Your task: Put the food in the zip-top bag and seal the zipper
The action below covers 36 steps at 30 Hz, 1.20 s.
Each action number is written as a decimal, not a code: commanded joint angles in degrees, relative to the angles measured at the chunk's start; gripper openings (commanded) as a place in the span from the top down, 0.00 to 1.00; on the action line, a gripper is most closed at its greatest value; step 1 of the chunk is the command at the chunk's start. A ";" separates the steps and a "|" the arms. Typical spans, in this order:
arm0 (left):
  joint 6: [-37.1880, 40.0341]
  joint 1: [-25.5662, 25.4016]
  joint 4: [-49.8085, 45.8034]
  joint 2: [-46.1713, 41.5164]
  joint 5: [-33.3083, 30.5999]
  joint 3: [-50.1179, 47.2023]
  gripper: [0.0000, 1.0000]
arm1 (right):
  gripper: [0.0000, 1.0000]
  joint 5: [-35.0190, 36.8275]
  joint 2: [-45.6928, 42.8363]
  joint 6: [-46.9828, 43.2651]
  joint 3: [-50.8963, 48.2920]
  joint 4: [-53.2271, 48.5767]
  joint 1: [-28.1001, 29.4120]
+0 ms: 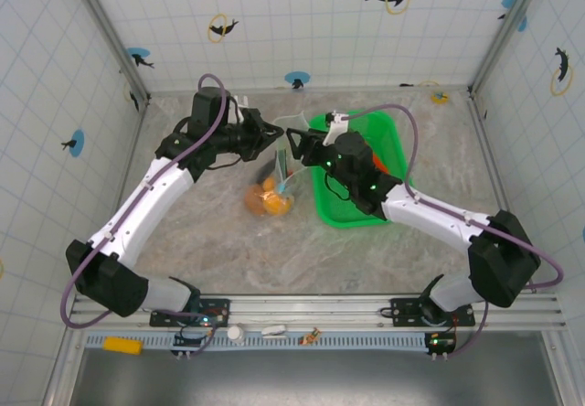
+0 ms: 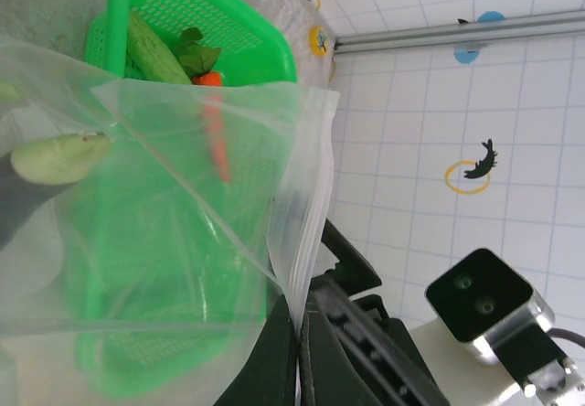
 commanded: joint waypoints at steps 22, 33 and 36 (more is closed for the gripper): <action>12.86 0.55 -18.87 -0.09 -10.57 12.59 1.00 | 0.29 -11.74 18.46 -13.10 21.94 -44.28 -20.30; 21.73 0.55 -33.67 2.75 -20.59 28.32 1.00 | 0.26 -9.04 35.65 -20.41 36.28 -45.29 -20.86; 22.69 0.62 -34.09 2.91 -19.29 26.89 1.00 | 0.26 -10.57 40.69 -20.69 41.54 -48.19 -20.95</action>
